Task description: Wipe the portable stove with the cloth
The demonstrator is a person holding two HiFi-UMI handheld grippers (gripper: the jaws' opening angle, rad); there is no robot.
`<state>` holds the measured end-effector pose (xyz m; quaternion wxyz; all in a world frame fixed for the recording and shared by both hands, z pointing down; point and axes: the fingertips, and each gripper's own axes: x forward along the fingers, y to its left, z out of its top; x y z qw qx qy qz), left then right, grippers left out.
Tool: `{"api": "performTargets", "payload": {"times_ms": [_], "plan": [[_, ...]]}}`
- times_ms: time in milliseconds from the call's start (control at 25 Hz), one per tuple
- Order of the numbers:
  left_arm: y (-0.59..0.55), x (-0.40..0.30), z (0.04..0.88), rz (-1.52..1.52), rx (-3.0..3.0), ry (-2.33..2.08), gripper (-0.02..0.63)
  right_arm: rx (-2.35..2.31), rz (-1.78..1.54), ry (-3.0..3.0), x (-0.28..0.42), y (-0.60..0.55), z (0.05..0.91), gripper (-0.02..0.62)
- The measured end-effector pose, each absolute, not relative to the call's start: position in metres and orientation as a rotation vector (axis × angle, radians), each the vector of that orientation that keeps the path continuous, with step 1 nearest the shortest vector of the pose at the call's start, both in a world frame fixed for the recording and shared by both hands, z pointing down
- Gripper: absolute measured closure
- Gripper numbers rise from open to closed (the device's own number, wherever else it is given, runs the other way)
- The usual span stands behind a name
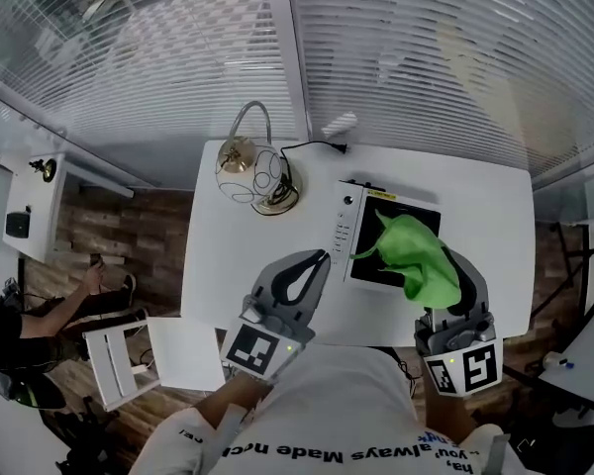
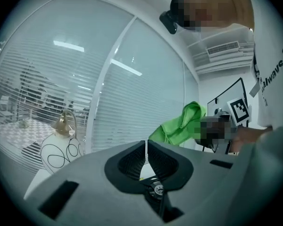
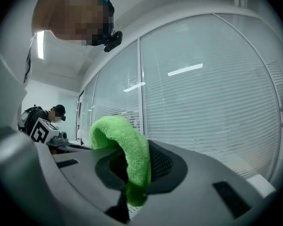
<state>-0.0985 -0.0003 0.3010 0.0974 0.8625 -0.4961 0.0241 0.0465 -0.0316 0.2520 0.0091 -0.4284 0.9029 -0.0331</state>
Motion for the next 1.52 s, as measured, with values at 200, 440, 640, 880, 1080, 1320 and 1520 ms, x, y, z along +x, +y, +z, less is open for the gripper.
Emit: {"api": "performTargets", "payload": {"times_ms": [200, 440, 640, 880, 1080, 1320, 1520], "plan": [[-0.010, -0.102, 0.323, 0.131, 2.527, -1.451, 0.583, -1.329, -0.094, 2.871, 0.039, -0.043, 0.263, 0.554], [-0.018, -0.108, 0.362, 0.184, 2.511, -1.418, 0.583, -1.358, -0.030, 2.929, 0.028, -0.060, 0.287, 0.554], [-0.026, -0.113, 0.395, 0.240, 2.497, -1.390, 0.583, -1.385, 0.040, 3.000, 0.016, -0.074, 0.311, 0.554], [-0.033, -0.112, 0.438, 0.323, 2.484, -1.335, 0.583, -1.359, 0.223, 3.119, -0.008, -0.093, 0.340, 0.554], [-0.039, -0.112, 0.473, 0.368, 2.449, -1.301, 0.583, -1.354, 0.358, 3.295, -0.024, -0.106, 0.380, 0.554], [-0.041, -0.111, 0.510, 0.417, 2.400, -1.255, 0.583, -1.353, 0.396, 3.390, -0.045, -0.122, 0.421, 0.554], [-0.044, -0.108, 0.530, 0.447, 2.386, -1.230, 0.583, -1.344, 0.464, 3.452, -0.058, -0.138, 0.451, 0.554]]}}
